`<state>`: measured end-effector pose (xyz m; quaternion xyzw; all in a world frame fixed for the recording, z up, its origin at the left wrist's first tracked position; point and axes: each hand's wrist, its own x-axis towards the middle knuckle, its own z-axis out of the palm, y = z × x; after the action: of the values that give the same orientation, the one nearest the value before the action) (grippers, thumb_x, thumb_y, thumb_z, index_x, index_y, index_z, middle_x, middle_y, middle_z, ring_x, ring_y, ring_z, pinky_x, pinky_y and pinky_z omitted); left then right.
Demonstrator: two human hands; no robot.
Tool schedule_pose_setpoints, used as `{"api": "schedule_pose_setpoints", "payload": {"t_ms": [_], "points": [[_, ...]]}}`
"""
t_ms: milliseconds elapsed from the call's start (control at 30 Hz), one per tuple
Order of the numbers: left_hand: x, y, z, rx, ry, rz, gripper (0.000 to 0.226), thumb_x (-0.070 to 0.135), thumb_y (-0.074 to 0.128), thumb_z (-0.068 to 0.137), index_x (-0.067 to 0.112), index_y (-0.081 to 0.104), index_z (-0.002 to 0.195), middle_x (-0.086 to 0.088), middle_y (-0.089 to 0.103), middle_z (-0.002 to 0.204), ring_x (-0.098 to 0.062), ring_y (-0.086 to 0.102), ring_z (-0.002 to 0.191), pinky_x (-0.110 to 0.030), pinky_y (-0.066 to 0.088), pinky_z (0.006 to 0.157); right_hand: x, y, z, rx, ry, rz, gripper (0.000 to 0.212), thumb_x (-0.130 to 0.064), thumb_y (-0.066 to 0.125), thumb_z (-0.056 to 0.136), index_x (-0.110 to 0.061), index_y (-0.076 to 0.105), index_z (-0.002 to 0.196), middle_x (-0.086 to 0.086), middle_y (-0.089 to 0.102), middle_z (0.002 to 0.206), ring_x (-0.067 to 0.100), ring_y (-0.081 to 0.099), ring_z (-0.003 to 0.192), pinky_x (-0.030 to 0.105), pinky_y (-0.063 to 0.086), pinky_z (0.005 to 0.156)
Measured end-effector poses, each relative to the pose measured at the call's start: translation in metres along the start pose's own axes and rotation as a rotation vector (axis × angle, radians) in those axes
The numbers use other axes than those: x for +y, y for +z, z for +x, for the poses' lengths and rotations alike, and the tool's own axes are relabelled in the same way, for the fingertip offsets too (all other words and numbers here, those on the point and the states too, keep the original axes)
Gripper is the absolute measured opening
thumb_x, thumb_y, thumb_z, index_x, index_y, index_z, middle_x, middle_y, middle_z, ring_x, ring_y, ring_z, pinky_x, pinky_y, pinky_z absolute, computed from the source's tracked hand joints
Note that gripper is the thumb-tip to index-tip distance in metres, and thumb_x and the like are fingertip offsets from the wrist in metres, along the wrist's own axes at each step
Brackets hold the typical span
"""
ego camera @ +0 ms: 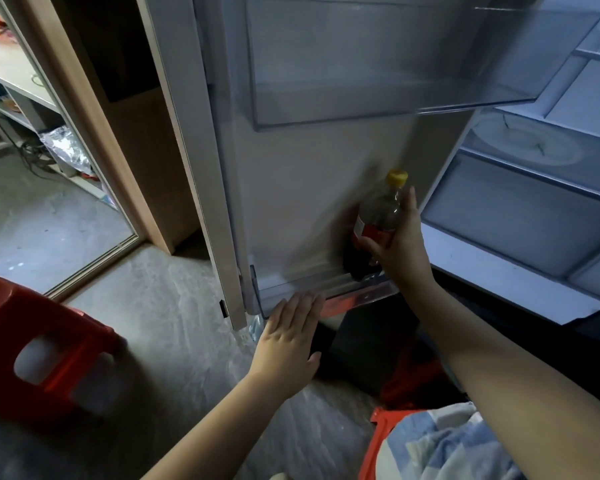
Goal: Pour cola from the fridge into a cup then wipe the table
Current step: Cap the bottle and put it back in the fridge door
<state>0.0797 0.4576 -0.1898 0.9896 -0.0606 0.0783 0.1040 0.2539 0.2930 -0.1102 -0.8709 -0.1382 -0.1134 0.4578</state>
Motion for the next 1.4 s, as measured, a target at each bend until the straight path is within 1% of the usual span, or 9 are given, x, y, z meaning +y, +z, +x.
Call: {"api": "schedule_pose_setpoints", "payload": {"t_ms": [133,233,400,567,767,967,1100,1267,1400], "points": [[0.004,-0.009,-0.002,-0.017,-0.018,-0.003,0.097,0.046,0.067,0.074,0.013,0.016,0.150,-0.004,0.022,0.156,-0.019,0.021,0.143,-0.032,-0.005,0.117,-0.003,0.010,-0.062,0.142,-0.149,-0.135,0.074,-0.015,0.065,0.084,-0.015,0.025,0.146,0.011,0.024,0.151,0.024,0.026,0.140,0.046,0.035,0.110],[0.002,-0.012,-0.002,-0.033,0.021,-0.021,0.085,0.042,0.047,0.091,0.019,-0.010,0.149,0.005,-0.016,0.153,-0.012,-0.011,0.144,-0.026,-0.024,0.108,0.008,0.020,-0.109,-0.053,-0.296,-0.301,0.050,-0.020,0.050,0.088,-0.013,0.042,0.137,0.011,0.038,0.143,0.026,0.035,0.134,0.049,0.043,0.102],[-0.015,-0.013,-0.015,0.055,0.044,0.048,0.088,0.033,0.077,0.068,0.007,0.036,0.142,-0.009,0.041,0.147,-0.024,0.032,0.138,-0.036,0.004,0.116,0.024,0.025,-0.126,-0.318,-0.424,-0.508,0.054,-0.017,0.042,0.087,-0.008,0.040,0.140,0.012,0.043,0.145,0.027,0.027,0.140,0.044,0.024,0.115],[-0.010,-0.012,-0.032,0.086,-0.014,0.047,0.088,0.027,0.083,0.063,0.007,0.040,0.138,-0.009,0.049,0.140,-0.024,0.042,0.131,-0.046,0.022,0.112,0.011,0.016,-0.129,-0.331,-0.321,-0.491,0.058,-0.009,0.050,0.091,-0.016,0.032,0.146,0.004,0.030,0.153,0.021,0.015,0.145,0.030,0.004,0.115],[0.029,-0.011,-0.044,0.092,-0.042,0.057,0.089,0.030,0.081,0.062,0.006,0.042,0.138,-0.009,0.052,0.137,-0.024,0.049,0.126,-0.048,0.026,0.106,0.008,0.001,-0.140,-0.314,-0.233,-0.473,0.055,-0.006,0.047,0.092,-0.015,0.033,0.145,0.003,0.027,0.154,0.017,0.011,0.146,0.024,0.005,0.112],[0.103,-0.008,-0.060,-0.038,-0.046,0.083,0.092,0.037,0.054,0.087,0.008,-0.007,0.150,-0.006,-0.004,0.159,-0.020,-0.002,0.146,-0.033,-0.012,0.113,0.029,-0.052,-0.152,-0.407,-0.185,-0.538,0.059,-0.006,0.045,0.091,-0.018,0.028,0.147,0.000,0.021,0.157,0.017,0.014,0.145,0.040,0.025,0.116],[0.160,-0.004,-0.062,-0.069,-0.075,0.175,0.092,0.036,0.048,0.091,0.004,-0.019,0.146,-0.011,-0.019,0.156,-0.023,-0.015,0.144,-0.034,-0.016,0.113,0.030,-0.100,-0.156,-0.521,-0.145,-0.554,0.056,-0.012,0.042,0.095,-0.021,0.026,0.148,-0.001,0.015,0.159,0.021,0.011,0.146,0.037,0.022,0.114],[0.210,0.001,-0.058,-0.116,-0.121,0.195,0.094,0.035,0.051,0.090,0.001,-0.016,0.146,-0.015,-0.016,0.157,-0.027,-0.010,0.145,-0.035,-0.011,0.115,-0.003,-0.173,-0.175,-0.169,-0.351,-0.296,0.055,-0.013,0.053,0.093,-0.015,0.034,0.145,0.004,0.029,0.154,0.020,0.035,0.137,0.021,0.028,0.104],[0.237,0.004,-0.053,-0.145,-0.119,0.233,0.092,0.039,0.049,0.089,0.001,-0.011,0.148,-0.016,-0.014,0.157,-0.028,-0.011,0.145,-0.040,-0.003,0.118,-0.036,-0.230,-0.178,-0.077,-0.735,-0.344,0.061,-0.013,0.053,0.091,-0.009,0.028,0.147,0.010,0.022,0.156,0.024,0.028,0.141,0.023,0.035,0.104]]}}
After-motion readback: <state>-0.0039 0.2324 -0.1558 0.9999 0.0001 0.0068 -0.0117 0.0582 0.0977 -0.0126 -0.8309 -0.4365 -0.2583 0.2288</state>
